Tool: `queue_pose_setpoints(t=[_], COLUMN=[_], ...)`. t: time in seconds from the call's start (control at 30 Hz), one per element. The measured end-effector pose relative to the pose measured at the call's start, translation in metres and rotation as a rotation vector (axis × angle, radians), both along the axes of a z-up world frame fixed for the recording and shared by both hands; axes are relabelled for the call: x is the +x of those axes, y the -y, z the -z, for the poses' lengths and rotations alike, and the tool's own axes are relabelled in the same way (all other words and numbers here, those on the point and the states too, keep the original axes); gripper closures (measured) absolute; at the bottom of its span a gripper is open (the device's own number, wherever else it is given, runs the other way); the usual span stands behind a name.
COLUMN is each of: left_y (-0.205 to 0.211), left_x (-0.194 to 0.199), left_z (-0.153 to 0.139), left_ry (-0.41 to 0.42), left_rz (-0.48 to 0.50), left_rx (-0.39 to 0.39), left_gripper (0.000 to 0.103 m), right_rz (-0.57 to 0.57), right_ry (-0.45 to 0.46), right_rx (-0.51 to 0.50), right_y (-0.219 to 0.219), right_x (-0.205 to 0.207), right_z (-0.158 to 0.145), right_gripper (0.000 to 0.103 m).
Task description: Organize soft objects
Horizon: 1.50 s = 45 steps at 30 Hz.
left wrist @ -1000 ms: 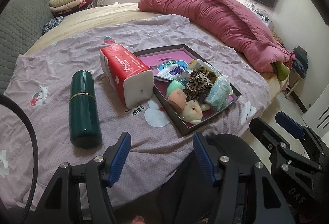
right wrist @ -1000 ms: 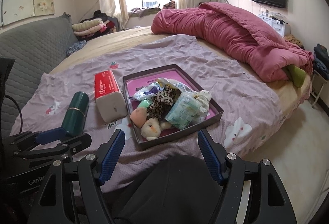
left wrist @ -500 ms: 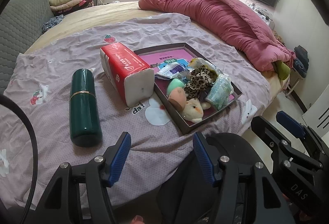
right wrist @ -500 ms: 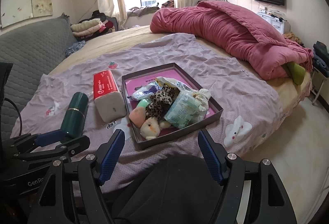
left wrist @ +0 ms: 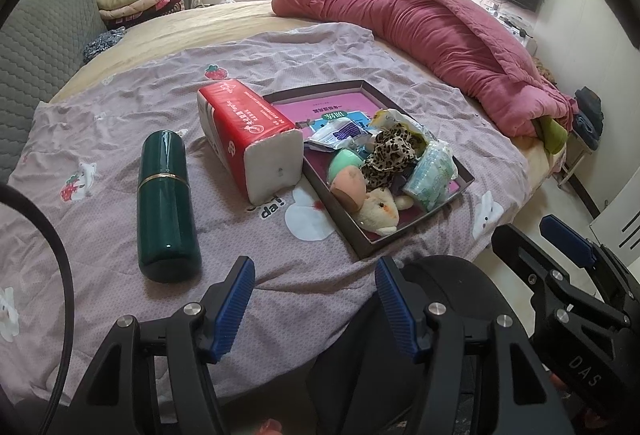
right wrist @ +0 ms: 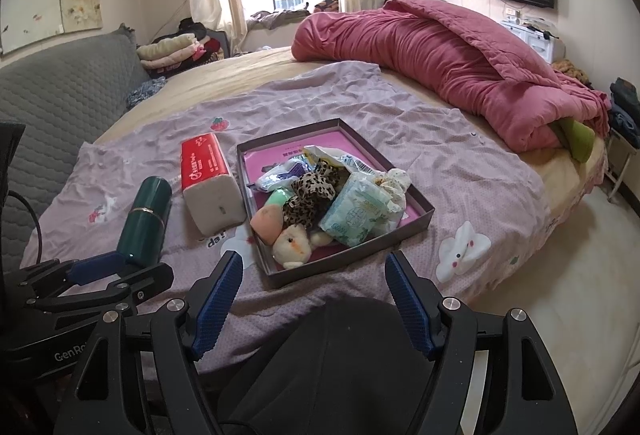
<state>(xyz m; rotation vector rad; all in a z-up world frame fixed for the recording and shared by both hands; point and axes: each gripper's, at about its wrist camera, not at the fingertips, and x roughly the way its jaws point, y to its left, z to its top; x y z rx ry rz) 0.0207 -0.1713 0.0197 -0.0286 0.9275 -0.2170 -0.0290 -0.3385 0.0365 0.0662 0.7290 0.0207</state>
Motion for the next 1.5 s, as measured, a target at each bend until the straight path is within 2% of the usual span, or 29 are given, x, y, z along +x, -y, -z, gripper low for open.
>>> queue_pose_setpoints(t=[1.5], left_y=[-0.0039], left_x=[0.0013], left_z=[0.0021], left_ry=[-0.022], left_rz=[-0.02], left_rx=[0.006], left_gripper=[0.041], right_rz=[-0.007], right_ry=[-0.007], right_rx=[-0.004], right_y=[-0.0024], right_x=[0.0007], right_z=[0.0033], right_gripper=[0.028])
